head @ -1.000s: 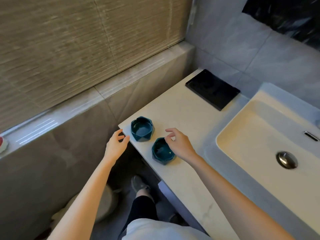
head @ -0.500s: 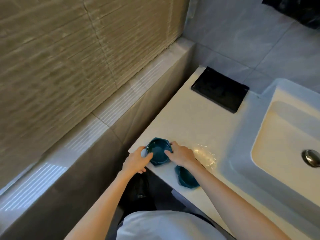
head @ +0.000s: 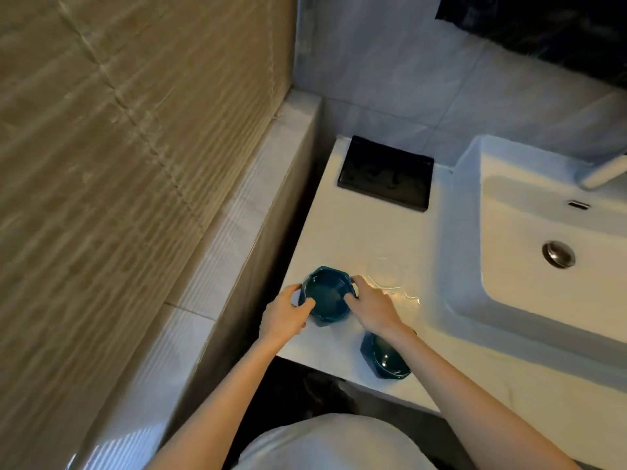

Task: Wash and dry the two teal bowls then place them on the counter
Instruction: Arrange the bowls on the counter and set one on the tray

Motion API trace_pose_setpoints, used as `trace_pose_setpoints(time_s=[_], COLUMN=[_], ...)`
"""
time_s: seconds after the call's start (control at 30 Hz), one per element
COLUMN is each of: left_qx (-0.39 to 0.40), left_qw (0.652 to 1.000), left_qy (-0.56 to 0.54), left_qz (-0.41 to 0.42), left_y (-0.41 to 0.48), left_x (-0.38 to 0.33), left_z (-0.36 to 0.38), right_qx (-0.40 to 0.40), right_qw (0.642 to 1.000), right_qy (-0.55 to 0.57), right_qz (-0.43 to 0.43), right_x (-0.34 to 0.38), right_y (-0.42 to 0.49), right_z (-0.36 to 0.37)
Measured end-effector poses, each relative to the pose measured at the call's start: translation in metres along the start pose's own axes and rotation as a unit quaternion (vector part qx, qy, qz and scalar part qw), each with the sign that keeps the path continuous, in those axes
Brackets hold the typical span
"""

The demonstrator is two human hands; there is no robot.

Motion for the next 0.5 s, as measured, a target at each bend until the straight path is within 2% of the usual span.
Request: trace_pose_setpoints(time_s=[0.1, 0.3, 0.5], left_qx=[-0.001, 0.011, 0.051], left_qw=[0.999, 0.993, 0.992], left_qy=[0.006, -0.019, -0.012], left_qz=[0.051, 0.119, 0.110], left_y=[0.022, 0.065, 0.129], left_x=[-0.045, -0.140, -0.209], left_z=[-0.016, -0.032, -0.024], right_qx=[-0.050, -0.123, -0.159], right_qw=[0.995, 0.978, 0.965], right_qy=[0.088, 0.163, 0.202], right_qz=[0.018, 0.035, 0.049], right_x=[0.001, 0.002, -0.014], right_y=[0.010, 0.040, 0.092], right_z=[-0.038, -0.119, -0.177])
Point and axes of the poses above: each hand's wrist, its own y-axis towards the middle knuckle, its own z-axis out of the palm, x = y × z, the point moved 9 cm from there along y, towards the middle knuckle, and after that the axes turned 12 degrees about x, right-handed, at the moved point
